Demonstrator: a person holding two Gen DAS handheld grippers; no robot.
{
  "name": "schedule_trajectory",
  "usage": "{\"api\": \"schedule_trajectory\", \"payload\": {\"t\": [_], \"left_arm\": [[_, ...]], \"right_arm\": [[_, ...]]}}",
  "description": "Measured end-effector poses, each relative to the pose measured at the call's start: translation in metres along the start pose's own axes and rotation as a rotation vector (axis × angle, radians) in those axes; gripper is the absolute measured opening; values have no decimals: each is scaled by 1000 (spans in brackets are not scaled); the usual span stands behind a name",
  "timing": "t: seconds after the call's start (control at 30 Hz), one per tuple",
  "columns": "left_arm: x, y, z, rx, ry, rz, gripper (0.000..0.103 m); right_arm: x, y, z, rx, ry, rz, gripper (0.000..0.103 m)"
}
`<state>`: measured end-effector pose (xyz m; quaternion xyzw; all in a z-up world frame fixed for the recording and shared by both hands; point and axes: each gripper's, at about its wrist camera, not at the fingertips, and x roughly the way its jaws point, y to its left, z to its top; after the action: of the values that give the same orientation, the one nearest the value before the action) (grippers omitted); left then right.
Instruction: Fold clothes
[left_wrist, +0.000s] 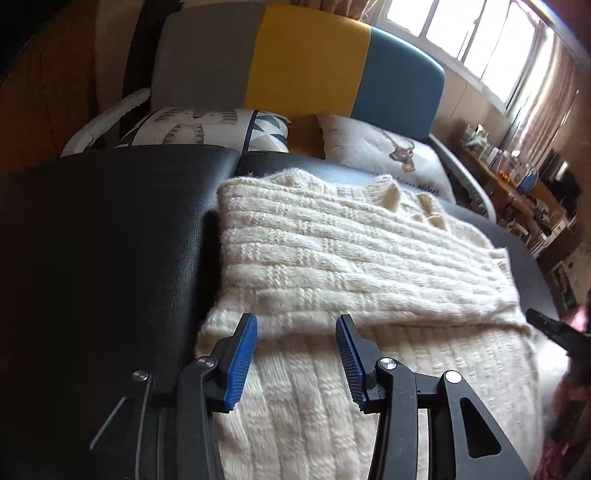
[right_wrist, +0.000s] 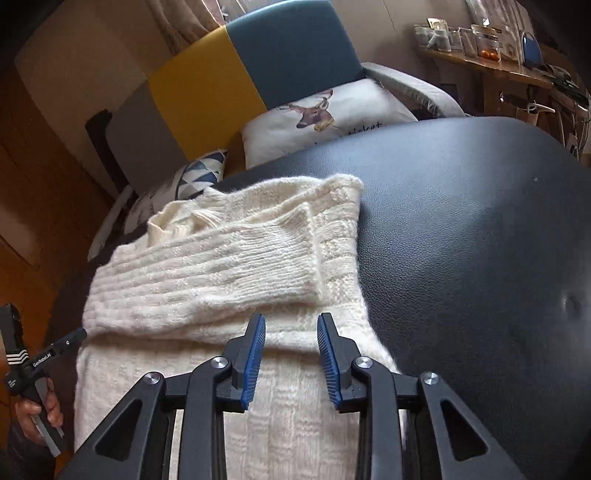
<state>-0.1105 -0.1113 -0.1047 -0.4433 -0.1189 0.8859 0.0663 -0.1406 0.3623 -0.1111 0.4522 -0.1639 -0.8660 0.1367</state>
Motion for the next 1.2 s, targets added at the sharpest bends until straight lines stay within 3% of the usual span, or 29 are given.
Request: {"api": "schedule_trajectory", "payload": {"t": [0.1, 0.17, 0.23, 0.33, 0.5, 0.63, 0.7, 0.8, 0.93, 1.07, 1.2], "left_arm": [[-29, 0, -34, -8, -10, -51, 46], [-39, 1, -61, 1, 5, -67, 46], [-39, 2, -83, 13, 29, -38, 46], [-41, 6, -100, 24, 31, 2, 44], [-72, 27, -113, -50, 40, -89, 45], [-90, 46, -137, -102, 68, -151, 48], [-96, 50, -150, -119, 86, -191, 51], [-96, 50, -165, -123, 120, -256, 55], [-98, 55, -174, -154, 121, -266, 65], [-98, 66, -176, -211, 122, -290, 65], [-98, 63, -177, -200, 112, -279, 65]], "right_arm": [[-20, 5, -31, -9, 44, 72, 29], [-25, 10, -57, -46, 90, 60, 30], [-25, 9, -81, -66, 121, 32, 30], [-40, 2, -97, -23, 83, 75, 30], [-86, -34, -119, 98, 95, 138, 32], [-117, -67, -152, 174, 164, 157, 36], [-126, -76, -166, 197, 187, 212, 36], [-121, -76, -174, 217, 238, 308, 37], [-107, -71, -174, 239, 269, 415, 39], [-92, -60, -168, 243, 272, 471, 39], [-81, -42, -163, 198, 294, 481, 39]]}}
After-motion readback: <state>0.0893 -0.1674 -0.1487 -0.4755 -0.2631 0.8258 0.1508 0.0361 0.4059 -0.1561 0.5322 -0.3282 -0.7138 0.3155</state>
